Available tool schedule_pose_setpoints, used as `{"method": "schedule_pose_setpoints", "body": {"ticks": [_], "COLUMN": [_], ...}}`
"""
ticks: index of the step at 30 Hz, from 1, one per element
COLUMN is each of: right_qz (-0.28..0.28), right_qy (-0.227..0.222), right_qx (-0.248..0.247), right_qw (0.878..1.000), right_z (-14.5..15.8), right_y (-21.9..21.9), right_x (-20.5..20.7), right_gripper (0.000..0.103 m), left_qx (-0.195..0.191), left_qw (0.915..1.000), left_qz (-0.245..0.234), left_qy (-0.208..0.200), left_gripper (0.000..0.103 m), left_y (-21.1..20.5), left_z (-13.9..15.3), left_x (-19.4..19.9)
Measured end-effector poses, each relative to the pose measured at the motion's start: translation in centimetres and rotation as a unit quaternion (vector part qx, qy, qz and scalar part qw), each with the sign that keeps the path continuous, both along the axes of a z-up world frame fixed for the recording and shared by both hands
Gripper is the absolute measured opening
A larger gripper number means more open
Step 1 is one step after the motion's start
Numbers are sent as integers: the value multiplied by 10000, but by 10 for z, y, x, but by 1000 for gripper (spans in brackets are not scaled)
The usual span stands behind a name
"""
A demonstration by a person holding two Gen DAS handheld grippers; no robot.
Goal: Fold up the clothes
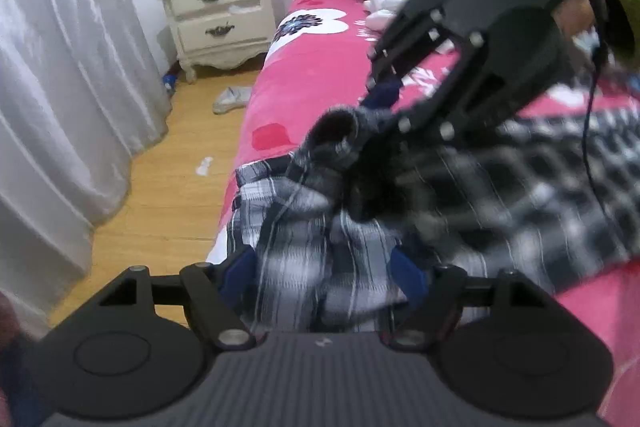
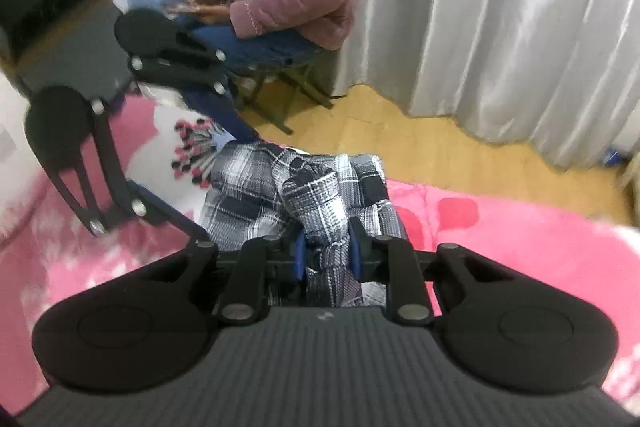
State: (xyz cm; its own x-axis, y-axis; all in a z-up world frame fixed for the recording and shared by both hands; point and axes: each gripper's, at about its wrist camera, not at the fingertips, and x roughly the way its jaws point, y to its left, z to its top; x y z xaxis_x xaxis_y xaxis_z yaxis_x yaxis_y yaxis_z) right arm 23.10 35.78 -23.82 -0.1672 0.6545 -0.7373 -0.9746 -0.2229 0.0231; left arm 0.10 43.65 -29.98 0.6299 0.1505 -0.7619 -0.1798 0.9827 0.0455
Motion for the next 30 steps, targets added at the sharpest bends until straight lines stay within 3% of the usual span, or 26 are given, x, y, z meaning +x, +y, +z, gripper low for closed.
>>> {"method": "schedule_pose_setpoints", "body": {"ticks": [2, 4, 7, 10, 14, 15, 16, 18, 23, 30], "right_qz": [-7, -38, -211, -184, 191, 253, 295, 341, 413, 200], "right_qy": [358, 659, 1286, 2076, 3133, 3309, 3511, 3849, 4156, 3643], "right_qx": [-46, -128, -293, -414, -339, -341, -405, -535, -694, -1011], "right_qw": [9993, 9977, 9910, 9772, 9488, 9427, 9350, 9208, 9060, 9256], "right_z": [-5, -13, -32, -34, -12, -11, -11, -13, -25, -59], "right_y": [1, 5, 14, 21, 12, 14, 15, 22, 47, 79], "right_x": [11, 21, 38, 51, 67, 72, 75, 80, 88, 84], "right_gripper": [23, 23, 21, 12, 11, 11, 11, 11, 11, 11], "left_qx": [-511, -903, -1338, -1395, -1408, -1428, -1446, -1569, -2401, -3132], "left_qw": [9985, 9950, 9893, 9890, 9898, 9895, 9892, 9873, 9706, 9469], "left_qz": [206, 413, 565, 439, -8, -95, -175, -207, 160, 676], "left_qy": [-53, -71, -138, -241, -223, -187, -153, -123, -61, 273], "left_gripper": [74, 63, 57, 60, 60, 52, 35, 19, 13, 13], "left_y": [18, 34, 51, 57, 54, 53, 51, 52, 71, 104], "left_z": [-3, -5, -8, -4, -1, -3, -4, -3, -6, -33], "left_x": [5, 6, 7, 3, 4, 4, 4, -2, -16, -15]}}
